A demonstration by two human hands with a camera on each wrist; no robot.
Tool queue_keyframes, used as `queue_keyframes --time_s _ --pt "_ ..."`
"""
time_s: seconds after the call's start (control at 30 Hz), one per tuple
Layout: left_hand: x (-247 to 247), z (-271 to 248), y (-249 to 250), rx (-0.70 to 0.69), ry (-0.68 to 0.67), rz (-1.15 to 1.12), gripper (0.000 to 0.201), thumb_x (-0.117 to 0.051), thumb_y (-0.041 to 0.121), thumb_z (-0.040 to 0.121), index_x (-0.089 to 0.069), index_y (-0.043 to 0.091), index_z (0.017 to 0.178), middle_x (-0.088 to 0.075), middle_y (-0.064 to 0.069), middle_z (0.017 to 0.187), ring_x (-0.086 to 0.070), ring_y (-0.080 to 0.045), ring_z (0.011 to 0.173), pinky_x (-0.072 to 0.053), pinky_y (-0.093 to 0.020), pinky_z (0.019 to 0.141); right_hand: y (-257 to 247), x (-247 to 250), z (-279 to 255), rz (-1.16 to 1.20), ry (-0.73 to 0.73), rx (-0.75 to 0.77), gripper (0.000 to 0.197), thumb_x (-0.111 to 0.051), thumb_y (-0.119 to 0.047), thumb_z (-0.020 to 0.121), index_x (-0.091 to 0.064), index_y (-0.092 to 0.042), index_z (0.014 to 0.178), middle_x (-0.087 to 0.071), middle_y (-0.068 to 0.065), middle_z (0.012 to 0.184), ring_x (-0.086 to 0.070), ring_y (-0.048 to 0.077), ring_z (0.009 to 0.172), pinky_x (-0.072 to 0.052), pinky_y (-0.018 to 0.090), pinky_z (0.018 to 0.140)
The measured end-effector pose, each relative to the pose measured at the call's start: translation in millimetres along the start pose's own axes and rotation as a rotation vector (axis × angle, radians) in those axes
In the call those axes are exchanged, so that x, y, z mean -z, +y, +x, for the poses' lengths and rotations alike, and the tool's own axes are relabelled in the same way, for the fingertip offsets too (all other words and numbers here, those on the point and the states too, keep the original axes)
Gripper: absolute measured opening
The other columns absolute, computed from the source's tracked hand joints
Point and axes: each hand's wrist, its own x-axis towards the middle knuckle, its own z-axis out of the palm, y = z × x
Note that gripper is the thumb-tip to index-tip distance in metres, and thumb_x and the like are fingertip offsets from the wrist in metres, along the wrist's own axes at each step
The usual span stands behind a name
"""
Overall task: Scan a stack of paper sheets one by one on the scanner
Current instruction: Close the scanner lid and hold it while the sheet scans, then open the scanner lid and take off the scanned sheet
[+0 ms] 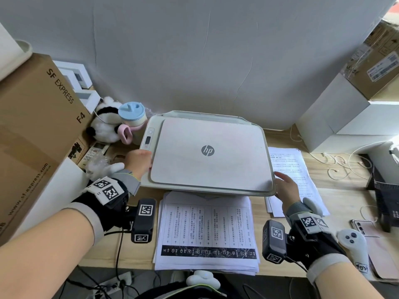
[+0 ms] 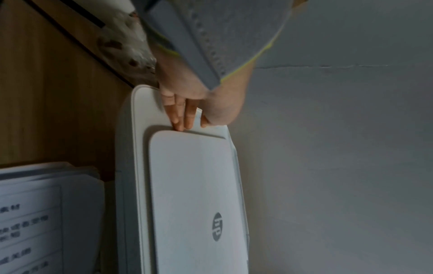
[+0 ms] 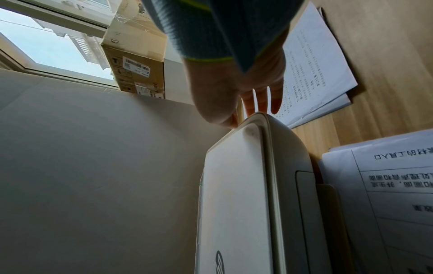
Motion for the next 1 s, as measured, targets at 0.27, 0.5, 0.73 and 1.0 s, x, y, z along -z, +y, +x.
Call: queue_keyframes --time_s 0.27,0.5,0.73,1.0 --pt "6.9 4.5 27.7 0.239 -0.035 -0.383 0.013 -0.046 0.006 0.087 -0.051 0.013 0.078 -0.049 -0.003 0.060 -0.042 -0.010 0.043 -0.022 -0.010 0.031 -13.5 -0.6 -2.0 0.109 0.013 0.050 0.037 -0.033 -0.030 0.099 -0.060 -0.012 0.116 -0.060 0.009 0.118 -0.054 0.020 0.096 -0.043 0.038 0.090" --pt "17.1 14.2 103.3 0.139 -0.106 -0.836 0.024 -0.040 0.016 0.092 -0.056 0.011 0.074 -0.060 0.002 0.044 -0.055 -0.007 0.036 -0.037 -0.014 0.046 -35.5 6.5 8.6 0.253 0.023 0.088 0.051 -0.019 -0.040 0.102 -0.057 -0.011 0.120 -0.065 0.006 0.101 -0.055 0.022 0.101 -0.038 0.033 0.086" --pt "4.5 34.8 175.9 -0.064 0.018 -0.674 0.024 -0.043 0.007 0.087 -0.055 0.011 0.066 -0.057 0.001 0.049 -0.051 -0.011 0.047 -0.028 -0.020 0.046 -54.8 -4.1 17.4 0.272 -0.128 0.108 0.038 -0.027 -0.030 0.102 -0.062 -0.017 0.093 -0.066 0.006 0.088 -0.061 0.018 0.080 -0.047 0.027 0.073" --pt "-18.5 62.2 202.8 -0.199 -0.012 -0.350 0.018 -0.043 0.012 0.088 -0.055 0.026 0.084 -0.045 0.005 0.068 -0.041 -0.007 0.059 -0.034 -0.021 0.052 -70.3 -16.4 34.1 0.251 -0.207 0.066 0.025 -0.038 -0.014 0.096 -0.063 -0.013 0.096 -0.065 0.007 0.084 -0.061 0.018 0.075 -0.046 0.026 0.074"
